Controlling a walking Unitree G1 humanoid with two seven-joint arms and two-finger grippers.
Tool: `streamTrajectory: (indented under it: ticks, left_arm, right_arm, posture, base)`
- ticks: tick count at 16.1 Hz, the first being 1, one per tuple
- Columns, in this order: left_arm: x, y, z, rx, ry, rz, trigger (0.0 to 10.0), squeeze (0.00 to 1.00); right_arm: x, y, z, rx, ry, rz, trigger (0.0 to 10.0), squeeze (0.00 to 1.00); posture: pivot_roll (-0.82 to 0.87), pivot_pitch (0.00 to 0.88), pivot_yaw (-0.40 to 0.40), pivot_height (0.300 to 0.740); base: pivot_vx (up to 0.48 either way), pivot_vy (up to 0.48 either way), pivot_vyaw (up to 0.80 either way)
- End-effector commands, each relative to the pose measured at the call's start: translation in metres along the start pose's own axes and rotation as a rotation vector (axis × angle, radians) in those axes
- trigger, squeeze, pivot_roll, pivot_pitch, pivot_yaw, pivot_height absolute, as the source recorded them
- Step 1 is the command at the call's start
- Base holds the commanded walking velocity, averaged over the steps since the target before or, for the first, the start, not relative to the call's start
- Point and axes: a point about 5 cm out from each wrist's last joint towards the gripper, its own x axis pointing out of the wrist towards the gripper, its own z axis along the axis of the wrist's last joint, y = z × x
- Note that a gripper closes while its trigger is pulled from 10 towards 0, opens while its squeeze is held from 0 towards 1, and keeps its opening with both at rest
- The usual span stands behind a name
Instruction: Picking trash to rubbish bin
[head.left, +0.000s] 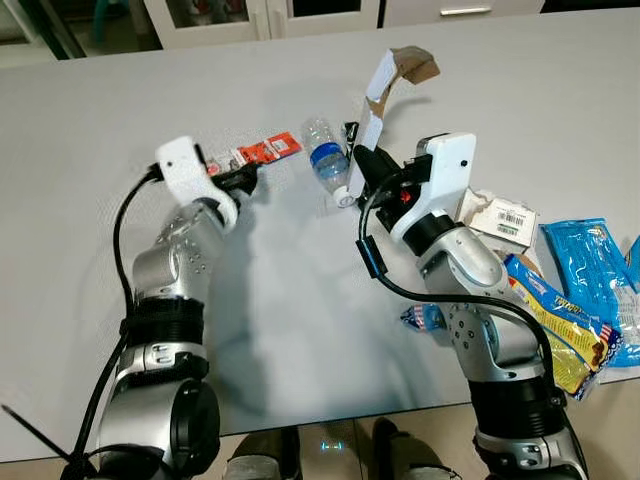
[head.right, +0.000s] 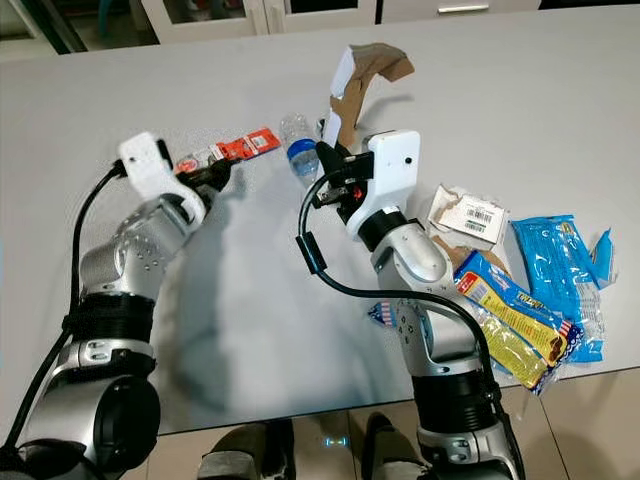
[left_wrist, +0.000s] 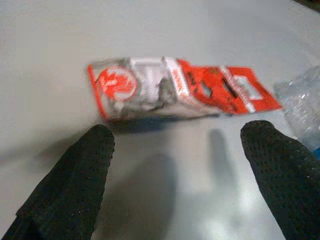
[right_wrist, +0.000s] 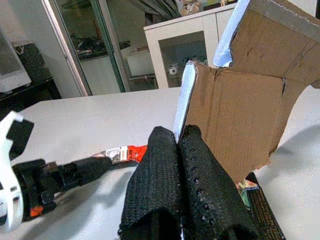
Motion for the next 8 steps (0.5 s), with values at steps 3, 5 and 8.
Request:
streamTrajectory:
  ticks: [3,5,8]
  left_arm:
    - [-0.0018,0.0013,-0.0040,0.007,0.015,0.010,10.0,0.00]
    - [-0.0016,0.0001,-0.0032,-0.047,-0.003,0.006,10.0,0.00]
    - [0.0004,0.0054,-0.0043,-0.184,-0.027,0.019,10.0,0.00]
  right_arm:
    - [-0.0008,0.0018,0.0034,-0.004,-0.005,0.006,10.0,0.00]
    - [-0.0003,0.0024,0.0030,-0.003,-0.005,0.008,10.0,0.00]
    - [-0.0010,0.0015,0.0037,-0.005,-0.004,0.005,10.0,0.00]
  posture:
    - [-0.07,0.231,0.075,0.740]
    - [-0.07,0.231,0.075,0.740]
    - [-0.08,0.234,0.073,0.740]
  base:
    - [0.000,0.000,0.00]
    - [0.000,0.000,0.00]
    - [0.000,0.000,0.00]
